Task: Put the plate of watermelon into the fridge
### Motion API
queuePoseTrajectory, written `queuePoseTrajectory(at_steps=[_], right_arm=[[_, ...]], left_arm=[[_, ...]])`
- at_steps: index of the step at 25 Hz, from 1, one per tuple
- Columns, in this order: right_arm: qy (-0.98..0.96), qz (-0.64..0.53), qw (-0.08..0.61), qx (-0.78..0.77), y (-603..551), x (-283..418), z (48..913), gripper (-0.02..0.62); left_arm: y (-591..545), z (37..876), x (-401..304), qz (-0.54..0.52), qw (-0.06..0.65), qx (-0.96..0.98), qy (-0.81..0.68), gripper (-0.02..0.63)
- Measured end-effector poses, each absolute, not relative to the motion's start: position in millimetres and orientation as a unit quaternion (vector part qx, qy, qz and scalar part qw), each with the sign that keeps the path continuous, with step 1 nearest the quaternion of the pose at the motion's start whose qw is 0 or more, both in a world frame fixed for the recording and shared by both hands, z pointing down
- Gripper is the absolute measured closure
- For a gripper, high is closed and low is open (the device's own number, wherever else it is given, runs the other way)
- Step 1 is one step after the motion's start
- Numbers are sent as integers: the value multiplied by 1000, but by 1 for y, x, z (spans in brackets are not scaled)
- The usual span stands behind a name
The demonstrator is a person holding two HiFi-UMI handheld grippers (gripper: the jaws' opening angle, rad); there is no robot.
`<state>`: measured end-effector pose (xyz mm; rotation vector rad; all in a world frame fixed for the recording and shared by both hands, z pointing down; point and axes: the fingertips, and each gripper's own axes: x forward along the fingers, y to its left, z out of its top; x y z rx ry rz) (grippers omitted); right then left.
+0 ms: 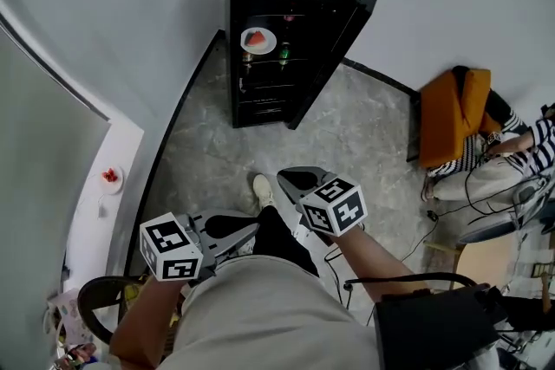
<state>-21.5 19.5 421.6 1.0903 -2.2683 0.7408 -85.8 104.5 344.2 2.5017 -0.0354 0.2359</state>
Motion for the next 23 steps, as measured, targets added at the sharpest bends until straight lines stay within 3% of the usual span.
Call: queuePoseTrajectory(at_steps=[23], right_arm=[[-844,260,246,400,93,-28,404,581]], left_arm=[[147,354,-72,105,295,950,7,595]])
